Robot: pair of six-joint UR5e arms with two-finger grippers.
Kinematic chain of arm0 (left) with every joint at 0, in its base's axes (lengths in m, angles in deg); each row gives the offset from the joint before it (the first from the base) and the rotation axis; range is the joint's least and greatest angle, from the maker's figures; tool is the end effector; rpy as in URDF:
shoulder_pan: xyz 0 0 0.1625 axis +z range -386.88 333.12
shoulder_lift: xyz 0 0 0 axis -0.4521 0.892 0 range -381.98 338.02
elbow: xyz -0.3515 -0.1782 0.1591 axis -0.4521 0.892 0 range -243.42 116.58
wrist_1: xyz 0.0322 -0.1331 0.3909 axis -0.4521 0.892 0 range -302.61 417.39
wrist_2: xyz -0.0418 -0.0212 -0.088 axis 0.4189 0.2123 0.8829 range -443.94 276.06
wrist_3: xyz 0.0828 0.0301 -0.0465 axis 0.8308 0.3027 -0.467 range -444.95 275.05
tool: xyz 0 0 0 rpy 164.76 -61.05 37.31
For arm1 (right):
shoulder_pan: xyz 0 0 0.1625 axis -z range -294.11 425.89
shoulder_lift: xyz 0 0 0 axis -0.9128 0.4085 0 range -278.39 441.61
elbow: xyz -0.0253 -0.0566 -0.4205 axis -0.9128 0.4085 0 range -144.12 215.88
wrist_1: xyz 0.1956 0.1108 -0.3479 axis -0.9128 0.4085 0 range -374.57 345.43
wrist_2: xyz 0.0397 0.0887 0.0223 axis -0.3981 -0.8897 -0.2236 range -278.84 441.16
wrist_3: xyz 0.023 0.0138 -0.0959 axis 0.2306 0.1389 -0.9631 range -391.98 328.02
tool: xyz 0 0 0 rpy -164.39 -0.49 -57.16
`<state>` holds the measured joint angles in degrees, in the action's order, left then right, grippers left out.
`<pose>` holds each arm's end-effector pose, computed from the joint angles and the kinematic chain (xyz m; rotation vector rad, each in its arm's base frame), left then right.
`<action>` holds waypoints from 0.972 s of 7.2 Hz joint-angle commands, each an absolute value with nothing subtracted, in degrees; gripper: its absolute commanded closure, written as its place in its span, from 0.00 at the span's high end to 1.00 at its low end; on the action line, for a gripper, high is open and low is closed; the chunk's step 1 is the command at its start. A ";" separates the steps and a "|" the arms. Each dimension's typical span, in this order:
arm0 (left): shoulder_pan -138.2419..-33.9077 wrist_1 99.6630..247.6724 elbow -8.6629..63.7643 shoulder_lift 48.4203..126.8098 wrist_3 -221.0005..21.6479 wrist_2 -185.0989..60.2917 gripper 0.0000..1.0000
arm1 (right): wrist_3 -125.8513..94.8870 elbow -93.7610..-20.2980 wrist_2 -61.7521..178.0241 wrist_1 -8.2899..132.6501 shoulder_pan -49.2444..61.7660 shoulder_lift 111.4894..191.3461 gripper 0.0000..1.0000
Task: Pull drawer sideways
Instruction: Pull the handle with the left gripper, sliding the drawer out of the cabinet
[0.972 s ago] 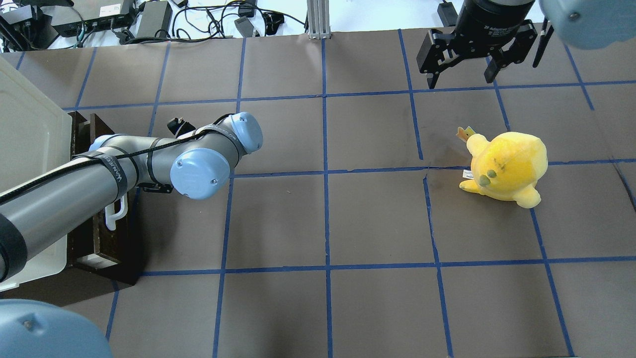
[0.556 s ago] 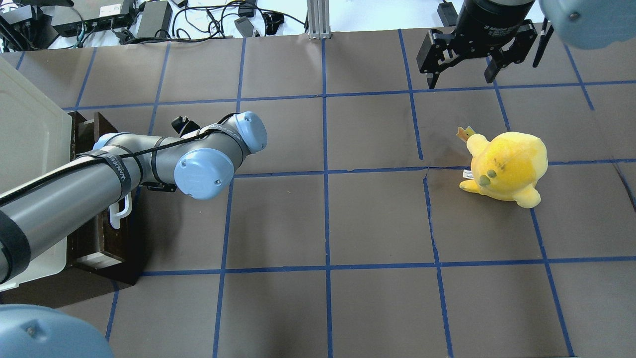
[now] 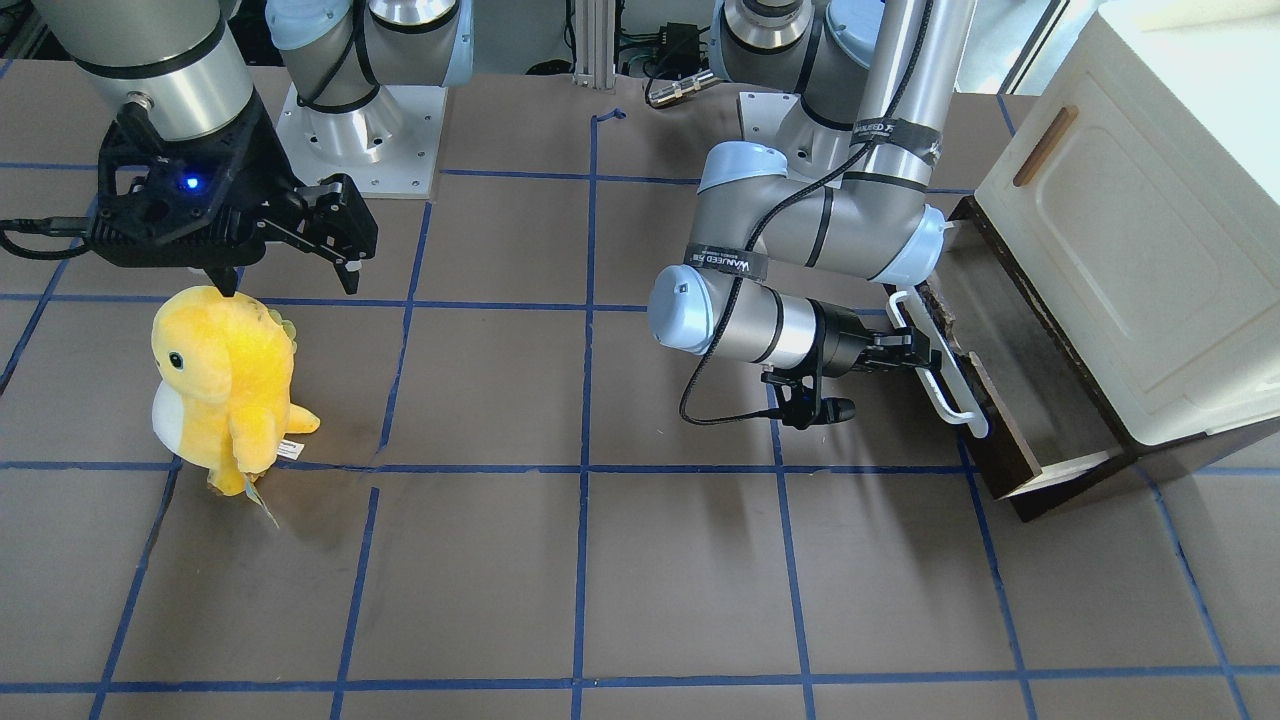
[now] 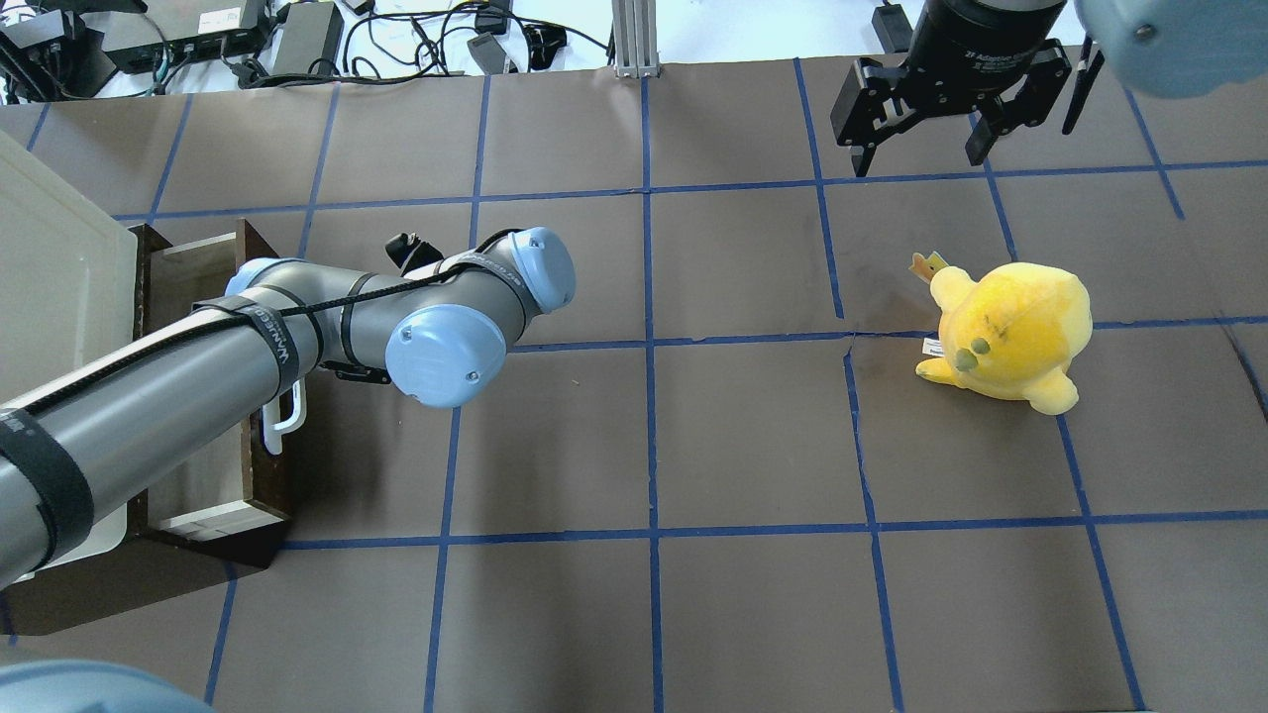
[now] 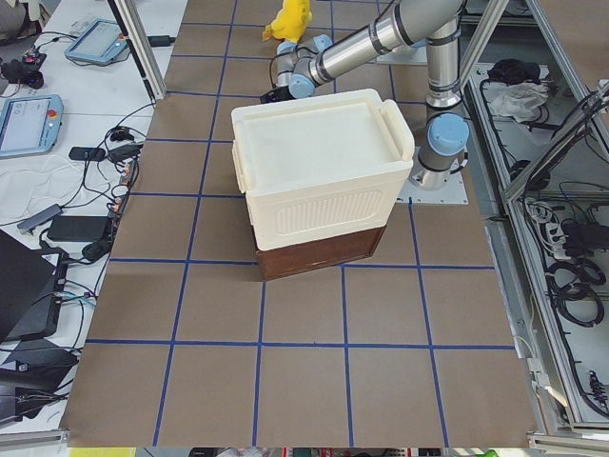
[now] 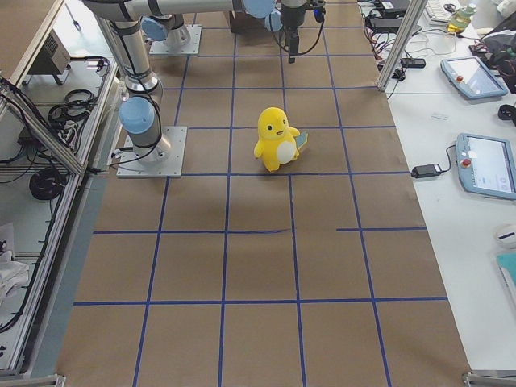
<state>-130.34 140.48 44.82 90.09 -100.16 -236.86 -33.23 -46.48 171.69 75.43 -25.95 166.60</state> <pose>-0.1637 -0.4924 0.2099 0.3260 1.9432 0.2696 0.1494 -0.5285 0.5090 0.0839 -3.1307 0.0720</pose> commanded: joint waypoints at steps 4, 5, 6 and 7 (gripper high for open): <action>-132.43 140.88 43.46 90.08 -99.89 -236.95 0.23 | -33.21 -46.48 171.69 75.43 -25.95 166.60 1.00; -132.61 140.97 43.46 90.26 -99.97 -236.95 0.23 | -33.21 -46.48 171.69 75.43 -25.95 166.60 1.00; -132.61 141.06 43.46 90.34 -99.98 -236.87 0.23 | -33.21 -46.48 171.69 75.43 -25.95 166.60 1.00; -132.70 140.97 43.63 90.00 -99.89 -236.78 0.63 | -33.21 -46.48 171.69 75.43 -25.95 166.60 1.00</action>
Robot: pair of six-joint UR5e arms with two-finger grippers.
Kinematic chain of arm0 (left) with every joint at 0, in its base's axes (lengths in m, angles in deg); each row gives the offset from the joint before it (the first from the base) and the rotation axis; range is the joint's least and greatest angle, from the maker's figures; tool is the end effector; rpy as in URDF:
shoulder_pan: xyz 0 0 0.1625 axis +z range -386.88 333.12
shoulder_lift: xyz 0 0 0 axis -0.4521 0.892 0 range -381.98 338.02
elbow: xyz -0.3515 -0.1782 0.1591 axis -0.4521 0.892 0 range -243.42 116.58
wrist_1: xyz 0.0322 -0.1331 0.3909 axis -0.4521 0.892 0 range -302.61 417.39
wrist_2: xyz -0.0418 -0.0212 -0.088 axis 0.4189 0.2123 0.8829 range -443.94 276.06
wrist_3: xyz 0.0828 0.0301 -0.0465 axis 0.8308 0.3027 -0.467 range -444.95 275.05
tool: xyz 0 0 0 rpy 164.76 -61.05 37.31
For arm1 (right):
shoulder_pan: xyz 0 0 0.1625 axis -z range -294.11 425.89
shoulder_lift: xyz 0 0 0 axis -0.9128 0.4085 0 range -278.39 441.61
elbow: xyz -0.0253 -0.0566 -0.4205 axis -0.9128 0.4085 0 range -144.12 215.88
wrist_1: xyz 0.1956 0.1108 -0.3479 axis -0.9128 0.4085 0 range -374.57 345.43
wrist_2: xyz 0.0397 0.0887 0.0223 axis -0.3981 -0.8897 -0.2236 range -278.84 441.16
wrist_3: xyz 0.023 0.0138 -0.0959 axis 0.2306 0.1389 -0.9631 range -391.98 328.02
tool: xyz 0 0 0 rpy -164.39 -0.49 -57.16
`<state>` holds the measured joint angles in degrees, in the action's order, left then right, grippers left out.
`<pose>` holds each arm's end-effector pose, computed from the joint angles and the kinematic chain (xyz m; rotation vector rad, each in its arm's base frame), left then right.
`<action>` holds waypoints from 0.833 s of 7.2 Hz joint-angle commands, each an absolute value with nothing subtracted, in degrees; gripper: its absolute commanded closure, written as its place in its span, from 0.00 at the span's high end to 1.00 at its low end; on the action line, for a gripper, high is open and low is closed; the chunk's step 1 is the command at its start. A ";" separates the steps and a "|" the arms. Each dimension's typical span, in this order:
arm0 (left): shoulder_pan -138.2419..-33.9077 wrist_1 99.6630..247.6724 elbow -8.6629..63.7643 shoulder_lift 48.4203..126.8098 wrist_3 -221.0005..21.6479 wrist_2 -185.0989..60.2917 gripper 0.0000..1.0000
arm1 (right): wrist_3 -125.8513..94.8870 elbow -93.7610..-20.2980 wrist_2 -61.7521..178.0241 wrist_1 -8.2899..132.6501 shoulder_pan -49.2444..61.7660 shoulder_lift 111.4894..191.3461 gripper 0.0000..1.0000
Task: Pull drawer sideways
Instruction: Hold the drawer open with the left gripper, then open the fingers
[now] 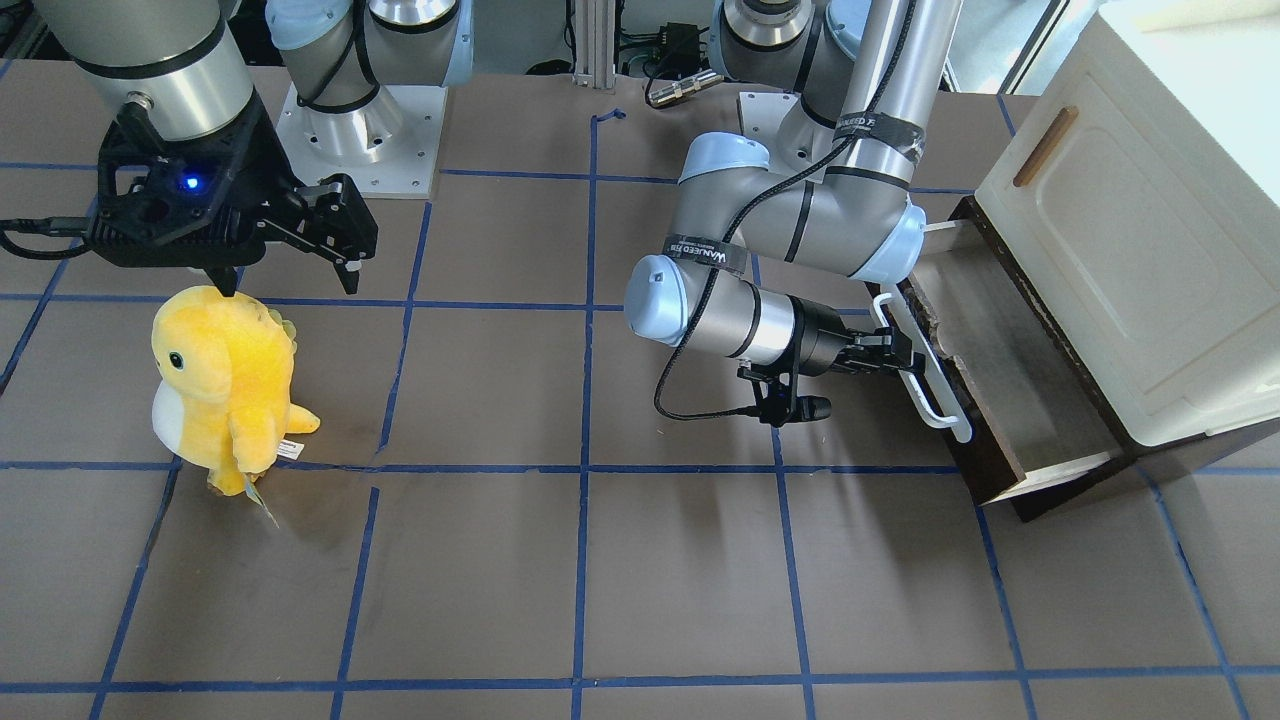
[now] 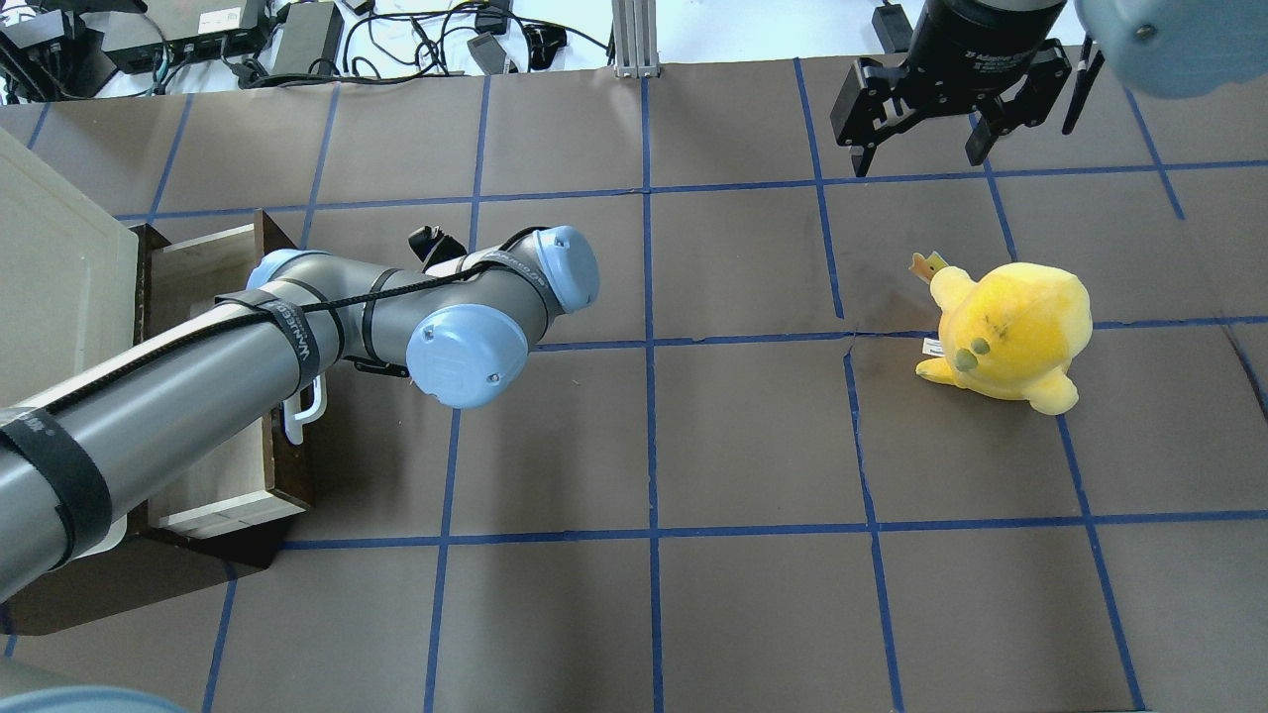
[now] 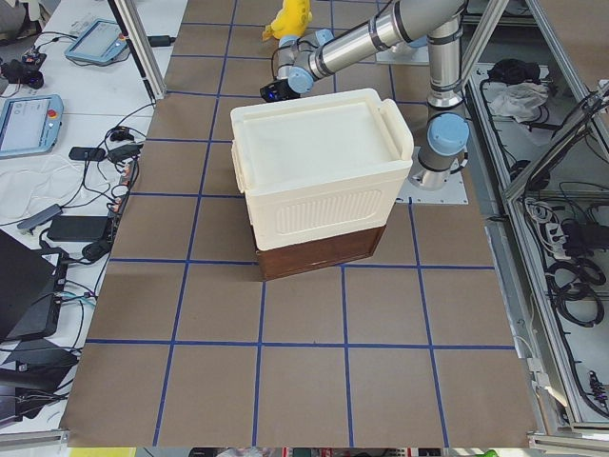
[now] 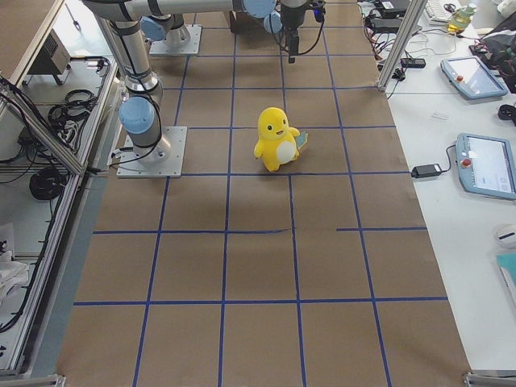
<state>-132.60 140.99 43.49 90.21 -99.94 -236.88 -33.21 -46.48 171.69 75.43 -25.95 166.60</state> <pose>-0.1850 -0.4926 0.2167 0.3606 1.9377 0.2343 0.1494 -0.5285 0.5090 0.0834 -3.1307 0.0720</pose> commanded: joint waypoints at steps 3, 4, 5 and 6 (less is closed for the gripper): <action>-132.17 141.06 44.25 89.73 -99.80 -236.95 0.74 | -33.21 -46.48 171.69 75.43 -25.95 166.60 1.00; -132.17 140.97 44.25 89.56 -99.71 -236.95 0.74 | -33.21 -46.48 171.69 75.43 -25.95 166.60 1.00; -132.09 141.06 44.25 89.29 -99.62 -237.22 0.73 | -33.21 -46.48 171.69 75.43 -25.95 166.60 1.00; -131.91 141.06 44.25 89.12 -99.62 -237.31 0.73 | -33.21 -46.48 171.69 75.43 -25.95 166.60 1.00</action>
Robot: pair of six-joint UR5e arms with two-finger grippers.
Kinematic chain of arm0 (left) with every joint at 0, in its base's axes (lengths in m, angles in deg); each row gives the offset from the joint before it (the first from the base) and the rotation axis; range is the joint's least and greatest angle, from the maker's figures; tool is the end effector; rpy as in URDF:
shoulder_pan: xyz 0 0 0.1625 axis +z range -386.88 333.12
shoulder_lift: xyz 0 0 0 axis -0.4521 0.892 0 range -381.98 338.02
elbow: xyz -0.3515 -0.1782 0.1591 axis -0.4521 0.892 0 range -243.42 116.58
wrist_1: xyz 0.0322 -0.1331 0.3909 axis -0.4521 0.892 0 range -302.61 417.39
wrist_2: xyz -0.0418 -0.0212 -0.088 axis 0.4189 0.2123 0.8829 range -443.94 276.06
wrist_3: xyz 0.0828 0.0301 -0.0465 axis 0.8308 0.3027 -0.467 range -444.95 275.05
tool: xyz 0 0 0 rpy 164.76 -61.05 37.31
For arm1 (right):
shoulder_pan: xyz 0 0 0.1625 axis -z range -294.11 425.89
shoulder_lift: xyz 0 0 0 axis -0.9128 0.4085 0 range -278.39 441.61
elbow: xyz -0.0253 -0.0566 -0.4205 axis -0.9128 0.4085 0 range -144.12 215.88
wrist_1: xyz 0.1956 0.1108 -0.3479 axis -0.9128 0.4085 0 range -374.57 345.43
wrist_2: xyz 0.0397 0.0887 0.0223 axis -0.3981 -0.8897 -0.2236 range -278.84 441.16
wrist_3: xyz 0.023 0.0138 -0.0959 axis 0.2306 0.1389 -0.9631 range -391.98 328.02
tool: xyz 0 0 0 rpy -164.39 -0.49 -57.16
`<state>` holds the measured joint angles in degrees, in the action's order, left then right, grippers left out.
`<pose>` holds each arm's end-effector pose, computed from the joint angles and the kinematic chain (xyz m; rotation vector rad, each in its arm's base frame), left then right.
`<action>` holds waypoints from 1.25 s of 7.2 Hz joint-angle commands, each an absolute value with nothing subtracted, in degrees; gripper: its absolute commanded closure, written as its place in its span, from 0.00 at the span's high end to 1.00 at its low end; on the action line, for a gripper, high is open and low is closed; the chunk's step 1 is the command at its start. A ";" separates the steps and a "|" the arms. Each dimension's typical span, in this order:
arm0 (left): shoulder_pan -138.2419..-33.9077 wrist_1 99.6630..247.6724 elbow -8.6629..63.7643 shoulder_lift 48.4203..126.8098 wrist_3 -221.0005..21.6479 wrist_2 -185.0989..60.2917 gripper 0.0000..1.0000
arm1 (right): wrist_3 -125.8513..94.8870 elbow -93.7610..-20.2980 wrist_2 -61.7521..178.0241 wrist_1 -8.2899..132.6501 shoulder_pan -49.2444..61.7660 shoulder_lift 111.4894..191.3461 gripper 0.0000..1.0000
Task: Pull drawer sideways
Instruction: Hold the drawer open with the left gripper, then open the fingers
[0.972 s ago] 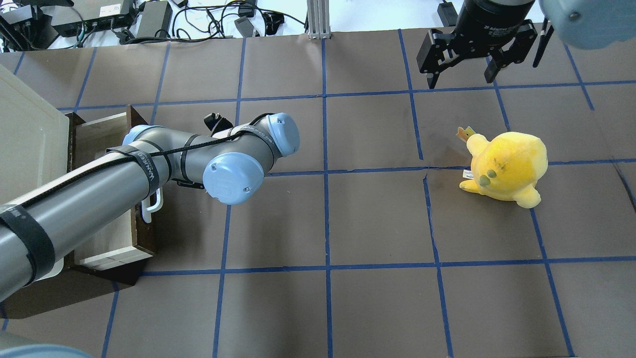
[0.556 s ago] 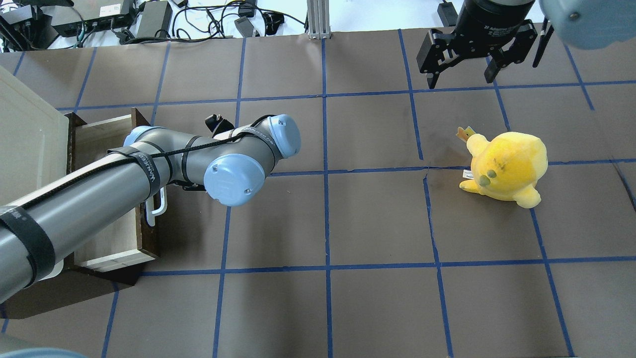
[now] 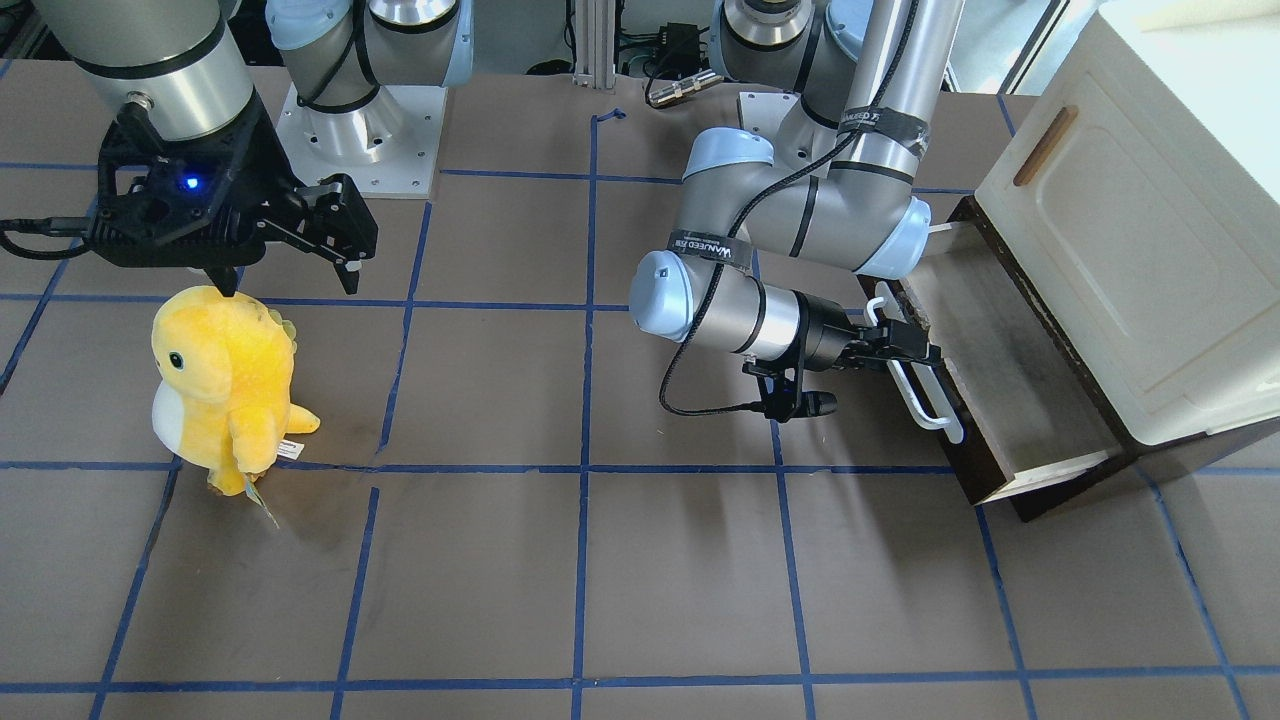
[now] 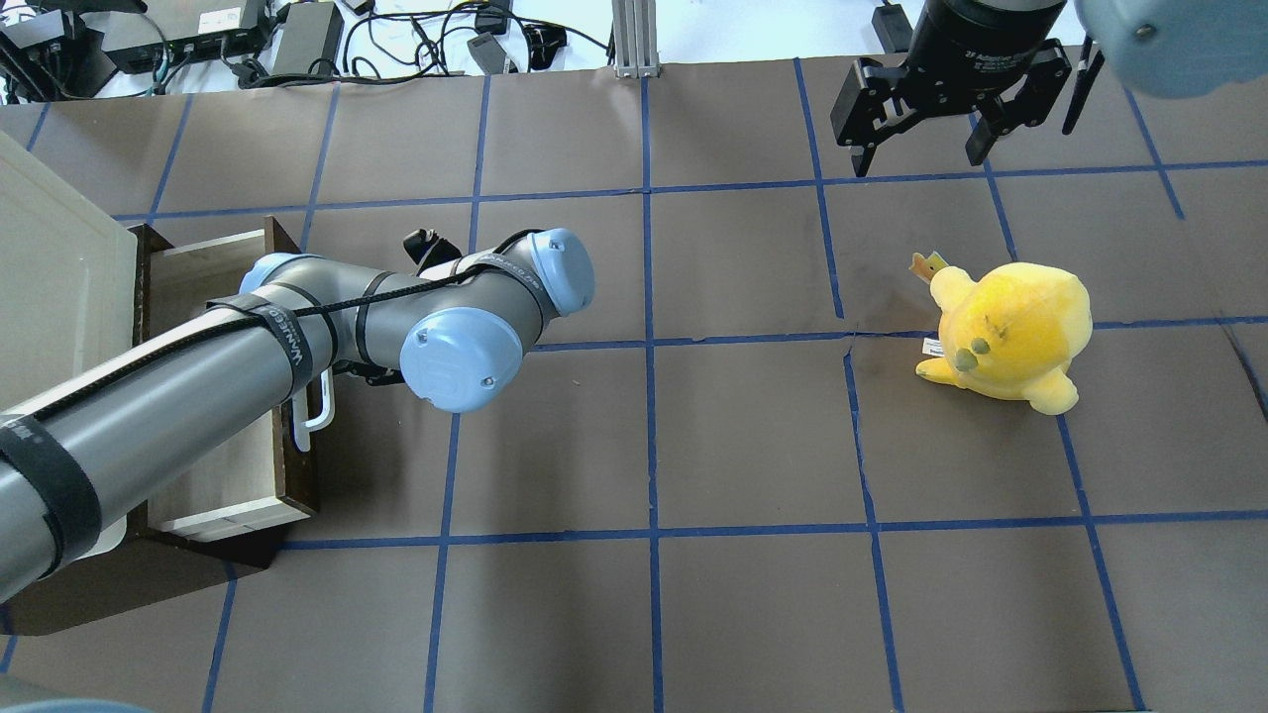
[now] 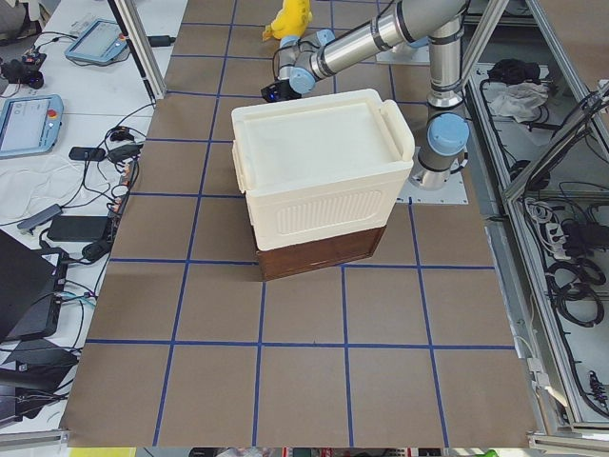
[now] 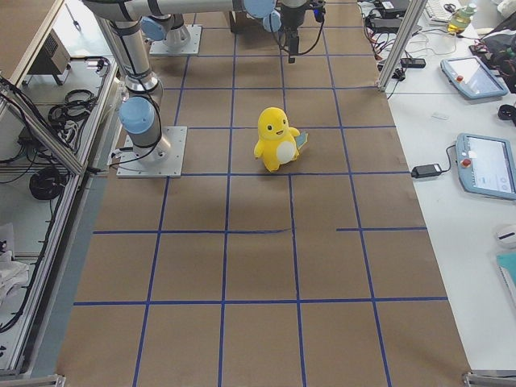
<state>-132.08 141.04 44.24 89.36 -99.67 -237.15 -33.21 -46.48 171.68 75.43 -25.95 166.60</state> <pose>-0.1790 -0.4894 0.2200 0.3570 1.9351 0.2403 0.1494 -0.5285 0.5090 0.0834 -3.1309 0.0720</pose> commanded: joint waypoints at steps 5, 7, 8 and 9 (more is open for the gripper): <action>-131.47 141.06 44.69 89.03 -99.71 -237.22 0.73 | -33.21 -46.48 171.69 75.43 -25.95 166.60 1.00; -131.47 141.06 44.69 89.03 -99.80 -237.22 0.74 | -33.21 -46.48 171.69 75.43 -25.95 166.60 1.00; -131.47 140.97 44.25 88.94 -99.71 -237.22 0.80 | -33.21 -46.48 171.69 75.43 -25.95 166.60 1.00; -131.47 140.36 44.07 89.03 -99.54 -236.78 0.89 | -33.21 -46.48 171.69 75.43 -25.95 166.60 1.00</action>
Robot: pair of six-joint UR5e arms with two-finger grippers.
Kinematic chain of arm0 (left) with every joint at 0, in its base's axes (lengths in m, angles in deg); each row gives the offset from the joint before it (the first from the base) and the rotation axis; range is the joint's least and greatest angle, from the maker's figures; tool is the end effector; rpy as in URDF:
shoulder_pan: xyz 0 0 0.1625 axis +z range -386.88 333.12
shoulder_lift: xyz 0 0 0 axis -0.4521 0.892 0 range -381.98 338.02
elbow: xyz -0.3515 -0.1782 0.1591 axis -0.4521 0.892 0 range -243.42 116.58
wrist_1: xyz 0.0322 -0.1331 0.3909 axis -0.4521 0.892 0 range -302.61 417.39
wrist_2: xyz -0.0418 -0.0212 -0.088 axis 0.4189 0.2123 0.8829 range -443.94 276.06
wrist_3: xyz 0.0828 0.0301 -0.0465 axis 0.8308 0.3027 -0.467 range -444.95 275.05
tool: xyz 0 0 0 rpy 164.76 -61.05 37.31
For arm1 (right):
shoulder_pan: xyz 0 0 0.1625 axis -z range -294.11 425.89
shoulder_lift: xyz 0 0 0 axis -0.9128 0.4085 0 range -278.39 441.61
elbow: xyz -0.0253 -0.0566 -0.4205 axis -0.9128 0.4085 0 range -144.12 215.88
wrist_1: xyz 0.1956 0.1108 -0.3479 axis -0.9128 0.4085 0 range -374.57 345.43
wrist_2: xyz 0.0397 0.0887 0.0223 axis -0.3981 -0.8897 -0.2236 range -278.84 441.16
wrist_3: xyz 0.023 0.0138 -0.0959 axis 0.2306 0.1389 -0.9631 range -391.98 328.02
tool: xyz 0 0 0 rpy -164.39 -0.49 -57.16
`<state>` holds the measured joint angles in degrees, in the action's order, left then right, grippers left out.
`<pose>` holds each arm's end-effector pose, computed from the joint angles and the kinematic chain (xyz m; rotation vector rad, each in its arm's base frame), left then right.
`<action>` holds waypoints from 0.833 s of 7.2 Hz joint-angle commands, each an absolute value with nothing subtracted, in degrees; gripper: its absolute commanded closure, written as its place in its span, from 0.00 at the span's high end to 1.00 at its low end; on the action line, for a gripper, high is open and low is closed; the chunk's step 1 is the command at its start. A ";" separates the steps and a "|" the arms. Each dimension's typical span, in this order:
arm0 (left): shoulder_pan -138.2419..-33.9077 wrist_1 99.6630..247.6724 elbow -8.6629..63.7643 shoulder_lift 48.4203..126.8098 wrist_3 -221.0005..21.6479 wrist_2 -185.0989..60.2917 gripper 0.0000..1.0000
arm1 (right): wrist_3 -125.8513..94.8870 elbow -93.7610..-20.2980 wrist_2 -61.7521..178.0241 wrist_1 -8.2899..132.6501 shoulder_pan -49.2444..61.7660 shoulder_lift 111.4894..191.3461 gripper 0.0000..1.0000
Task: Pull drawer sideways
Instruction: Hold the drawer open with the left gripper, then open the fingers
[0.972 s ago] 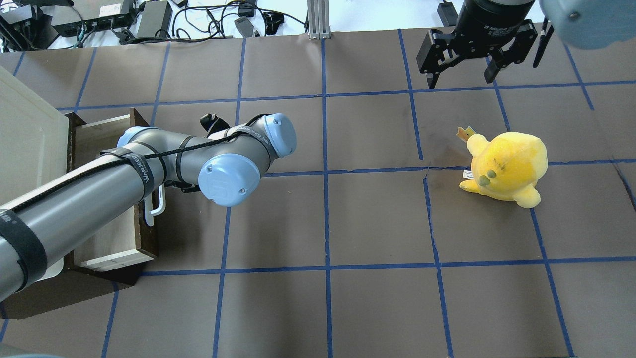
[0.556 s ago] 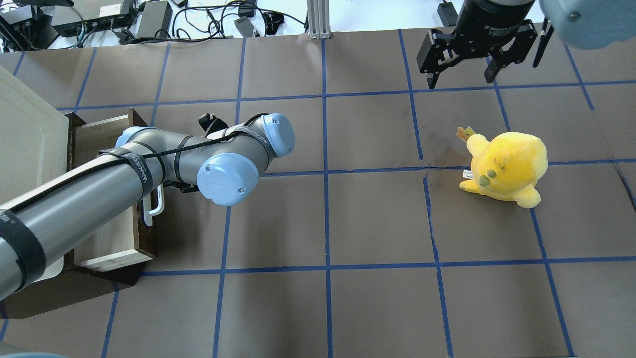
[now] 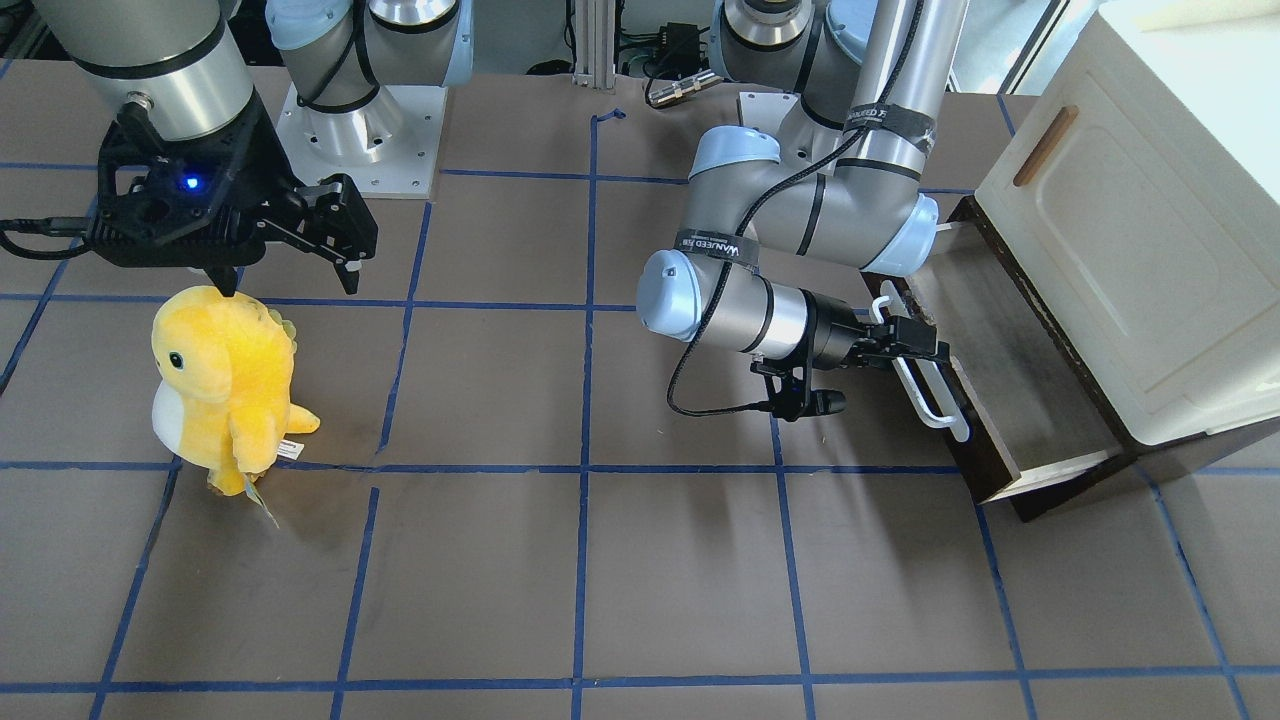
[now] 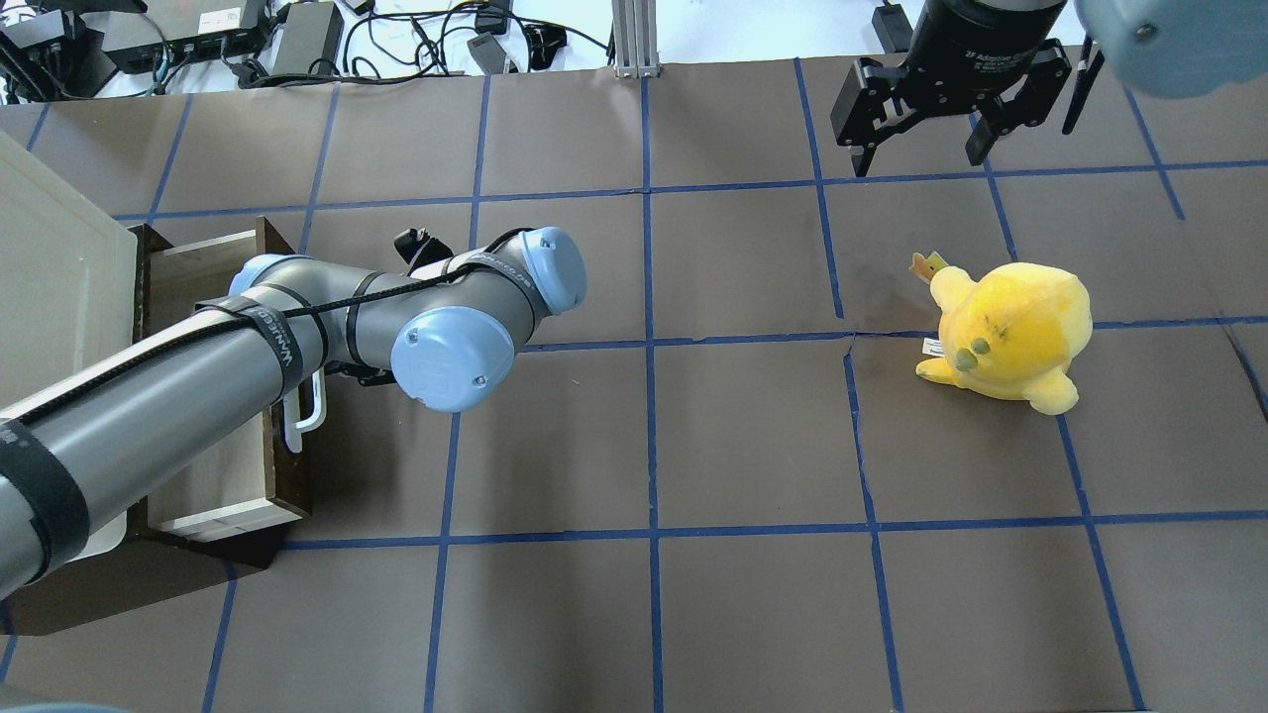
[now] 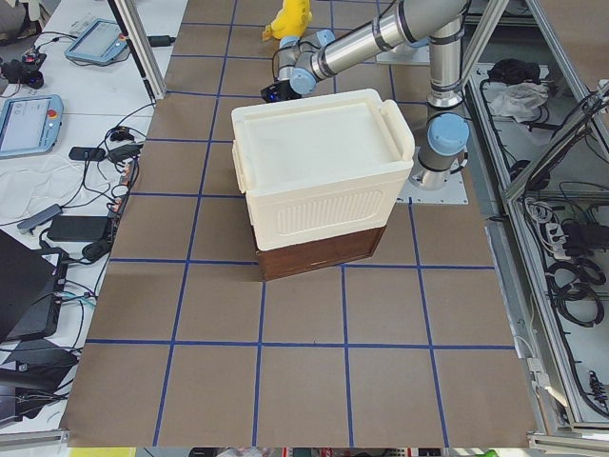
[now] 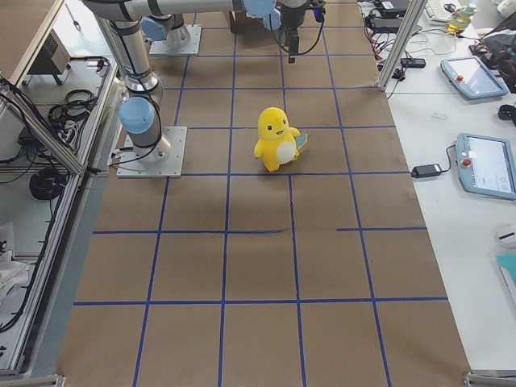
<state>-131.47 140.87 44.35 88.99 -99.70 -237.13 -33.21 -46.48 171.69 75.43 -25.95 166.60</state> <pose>-0.1736 -0.4905 0.2228 0.3418 1.9401 0.2397 0.1494 -0.5285 0.5090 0.0834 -3.1307 0.0720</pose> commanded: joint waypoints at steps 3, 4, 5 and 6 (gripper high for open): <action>-131.82 140.27 43.46 88.94 -98.49 -232.12 1.00 | -33.21 -46.48 171.69 75.43 -25.95 166.60 1.00; -132.08 140.27 41.98 88.85 -96.31 -230.21 1.00 | -33.21 -46.48 171.69 75.43 -25.95 166.60 1.00; -132.17 140.27 39.44 88.68 -94.46 -224.36 1.00 | -33.21 -46.48 171.69 75.43 -25.95 166.60 1.00; -132.26 140.27 36.28 87.98 -92.61 -217.25 1.00 | -33.30 -46.48 171.69 75.43 -25.95 166.60 1.00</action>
